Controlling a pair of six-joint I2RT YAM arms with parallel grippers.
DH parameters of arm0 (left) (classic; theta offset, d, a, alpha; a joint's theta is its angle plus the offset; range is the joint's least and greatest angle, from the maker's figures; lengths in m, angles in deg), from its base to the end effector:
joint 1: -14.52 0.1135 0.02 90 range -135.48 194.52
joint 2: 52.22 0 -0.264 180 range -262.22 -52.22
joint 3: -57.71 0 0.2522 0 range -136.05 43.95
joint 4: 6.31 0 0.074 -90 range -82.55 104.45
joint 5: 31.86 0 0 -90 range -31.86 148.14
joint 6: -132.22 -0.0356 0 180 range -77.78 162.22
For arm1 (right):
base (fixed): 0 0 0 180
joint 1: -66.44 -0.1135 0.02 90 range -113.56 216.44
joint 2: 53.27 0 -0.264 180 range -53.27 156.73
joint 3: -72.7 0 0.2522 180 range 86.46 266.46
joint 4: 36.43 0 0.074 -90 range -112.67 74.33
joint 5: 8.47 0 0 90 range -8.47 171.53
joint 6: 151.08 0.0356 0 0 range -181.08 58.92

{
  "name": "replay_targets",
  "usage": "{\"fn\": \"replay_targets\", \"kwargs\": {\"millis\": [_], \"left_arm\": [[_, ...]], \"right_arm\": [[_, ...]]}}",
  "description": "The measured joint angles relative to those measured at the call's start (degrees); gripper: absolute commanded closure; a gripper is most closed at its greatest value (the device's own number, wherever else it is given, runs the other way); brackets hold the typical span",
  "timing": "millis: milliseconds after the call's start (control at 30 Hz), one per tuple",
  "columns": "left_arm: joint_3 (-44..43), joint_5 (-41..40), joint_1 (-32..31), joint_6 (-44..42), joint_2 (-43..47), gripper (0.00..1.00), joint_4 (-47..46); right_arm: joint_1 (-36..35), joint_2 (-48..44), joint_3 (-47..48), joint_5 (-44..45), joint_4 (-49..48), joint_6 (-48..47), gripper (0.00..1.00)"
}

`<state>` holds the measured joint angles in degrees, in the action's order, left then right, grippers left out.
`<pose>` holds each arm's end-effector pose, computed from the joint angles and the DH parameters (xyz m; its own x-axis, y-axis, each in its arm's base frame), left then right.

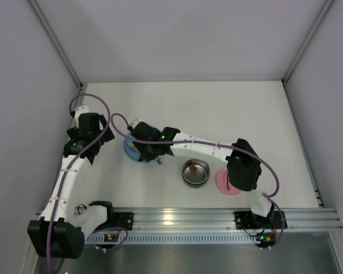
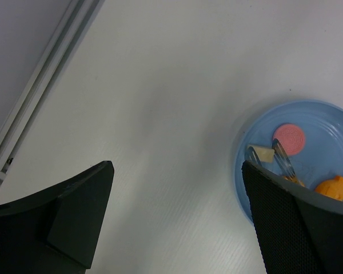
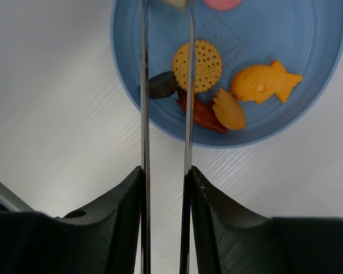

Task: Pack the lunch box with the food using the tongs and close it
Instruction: Pick up the fake food from the plate, then place the fake food in the packing box.

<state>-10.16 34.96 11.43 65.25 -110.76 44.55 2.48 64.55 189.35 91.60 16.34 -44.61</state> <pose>0.2114 0.0026 0.3088 -0.5136 -0.3324 -0.7910 -0.4842 0.8734 -0.0527 0.2073 0.4102 0.2537 -0.5783 -0.5478 -0.6046 -0.7044 0.7091 0.0313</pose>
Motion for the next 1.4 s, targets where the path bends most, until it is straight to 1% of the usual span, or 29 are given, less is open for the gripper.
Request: {"fn": "replay_targets", "kwargs": {"millis": [367,900,1133,1400], "left_arm": [[0.0,1.1,0.0,0.0,0.0,0.01,0.0],[0.0,1.8,0.0,-0.2,0.0,0.01,0.0],[0.0,2.2,0.0,-0.5,0.0,0.01,0.0],[0.0,3.4,0.0,-0.7,0.7,0.01,0.0]], "right_arm": [[0.0,-0.6,0.1,0.4,0.1,0.1,0.71],[0.0,-12.7,-9.4,3.0,0.1,1.4,0.71],[0.0,-19.8,-15.8,3.4,0.4,2.1,0.71],[0.0,-34.9,-25.0,4.9,2.1,3.6,0.7]]}}
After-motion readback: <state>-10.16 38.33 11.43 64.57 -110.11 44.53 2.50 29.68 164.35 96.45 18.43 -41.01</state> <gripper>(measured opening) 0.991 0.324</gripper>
